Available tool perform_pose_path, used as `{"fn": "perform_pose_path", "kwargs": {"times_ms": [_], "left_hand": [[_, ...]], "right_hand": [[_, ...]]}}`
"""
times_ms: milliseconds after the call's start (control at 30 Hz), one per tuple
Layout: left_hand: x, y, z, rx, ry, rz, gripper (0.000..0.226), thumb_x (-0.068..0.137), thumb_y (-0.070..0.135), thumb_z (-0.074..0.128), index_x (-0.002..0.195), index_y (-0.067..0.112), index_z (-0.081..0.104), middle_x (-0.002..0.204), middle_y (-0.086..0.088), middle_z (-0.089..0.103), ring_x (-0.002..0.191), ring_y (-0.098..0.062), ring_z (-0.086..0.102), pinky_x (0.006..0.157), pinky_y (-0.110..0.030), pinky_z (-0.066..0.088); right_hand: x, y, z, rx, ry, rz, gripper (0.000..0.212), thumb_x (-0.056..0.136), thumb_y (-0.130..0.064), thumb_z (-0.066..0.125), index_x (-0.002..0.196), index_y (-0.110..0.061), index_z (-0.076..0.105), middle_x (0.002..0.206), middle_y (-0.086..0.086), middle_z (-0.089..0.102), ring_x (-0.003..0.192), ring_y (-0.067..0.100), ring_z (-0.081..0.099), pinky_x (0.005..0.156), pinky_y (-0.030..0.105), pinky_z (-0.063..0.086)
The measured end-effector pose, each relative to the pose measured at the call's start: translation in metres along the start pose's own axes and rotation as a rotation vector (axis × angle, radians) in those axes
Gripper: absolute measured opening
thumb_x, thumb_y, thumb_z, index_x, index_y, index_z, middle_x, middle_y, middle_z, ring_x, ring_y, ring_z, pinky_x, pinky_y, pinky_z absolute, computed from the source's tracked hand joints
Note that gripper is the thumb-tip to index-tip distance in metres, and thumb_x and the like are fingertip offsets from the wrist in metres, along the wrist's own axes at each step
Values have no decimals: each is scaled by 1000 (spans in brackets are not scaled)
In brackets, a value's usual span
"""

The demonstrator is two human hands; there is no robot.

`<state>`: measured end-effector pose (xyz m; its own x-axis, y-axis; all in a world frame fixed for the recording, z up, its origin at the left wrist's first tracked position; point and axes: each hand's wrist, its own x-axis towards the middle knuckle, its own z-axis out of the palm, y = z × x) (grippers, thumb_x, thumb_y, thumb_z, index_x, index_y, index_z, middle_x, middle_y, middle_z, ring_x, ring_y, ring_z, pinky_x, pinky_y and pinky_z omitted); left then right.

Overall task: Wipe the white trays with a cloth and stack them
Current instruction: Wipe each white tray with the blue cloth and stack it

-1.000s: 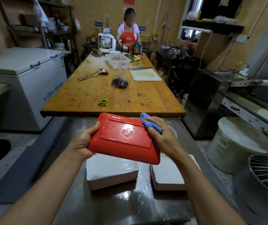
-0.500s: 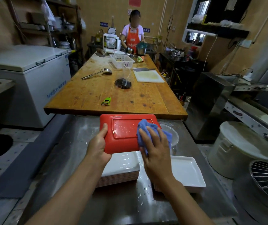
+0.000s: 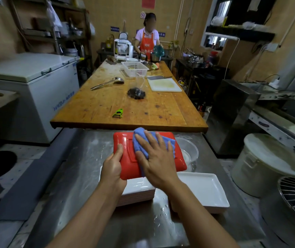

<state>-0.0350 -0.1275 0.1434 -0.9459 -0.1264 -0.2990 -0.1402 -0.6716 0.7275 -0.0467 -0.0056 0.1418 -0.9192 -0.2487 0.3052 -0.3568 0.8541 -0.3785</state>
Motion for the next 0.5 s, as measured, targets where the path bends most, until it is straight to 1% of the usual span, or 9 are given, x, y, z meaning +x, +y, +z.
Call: {"fn": "perform_pose_path", "kwargs": {"times_ms": [67,133,233,300,333,367,400,467,500], "left_hand": [[1,0,-4,9,0,8,29,96,32,48,107,9,63,89,-13,72,73,-25,71,63,-40,57],[2,0,-7,14,-1,10,28,95,31,49,105,9,63,86,-13,73,74,-27,71,59,-40,56],[2,-1,-10,9,-15,1,27,95,30,50,102,8,64,81,-11,74,71,-24,72,53,-37,57],[1,-2,-11,-10,-13,-26,26,95,30,50,99,10,65,81,-9,74,71,-23,72,53,-37,57],[1,-3,-11,-27,-12,-42,27,95,31,50,98,10,66,81,-9,74,71,-23,72,52,-37,57],[1,-4,-11,-46,-12,-59,27,95,32,50,96,11,67,81,-9,74,70,-23,72,51,-38,57],[1,-4,-10,-65,-11,-75,27,95,32,50,95,12,67,80,-9,74,69,-22,72,51,-38,57],[2,-6,-7,-92,2,-99,25,94,32,51,94,13,66,79,-8,74,67,-22,72,49,-38,57],[3,-6,-6,-101,11,-106,24,94,32,52,94,13,66,78,-7,74,66,-21,72,48,-37,57]], "right_hand": [[1,18,-3,-27,8,77,48,98,-47,29,145,-47,17,157,-18,7,145,10,-6,116,48,-3],[-2,35,-6,10,27,125,48,99,-44,29,146,-45,16,157,-15,6,145,12,-2,116,43,1],[-10,54,-6,222,113,203,47,101,-35,33,147,-34,23,155,-4,17,140,17,19,112,31,17],[-14,61,-5,342,172,292,46,100,-33,36,146,-28,29,145,2,31,128,16,37,102,27,30],[-15,63,-5,369,202,330,45,100,-34,35,145,-27,32,138,4,39,118,13,43,95,25,33],[-17,65,-6,389,233,356,44,100,-34,34,144,-26,34,131,5,45,110,10,45,90,24,34],[-18,67,-7,418,267,370,43,101,-34,33,142,-24,38,126,5,50,107,10,47,89,26,36],[-22,72,-9,502,319,387,39,101,-33,32,135,-21,46,115,5,58,102,16,55,88,32,44],[-25,75,-9,550,328,405,37,101,-34,32,131,-21,49,106,3,61,93,18,58,82,33,48]]}}
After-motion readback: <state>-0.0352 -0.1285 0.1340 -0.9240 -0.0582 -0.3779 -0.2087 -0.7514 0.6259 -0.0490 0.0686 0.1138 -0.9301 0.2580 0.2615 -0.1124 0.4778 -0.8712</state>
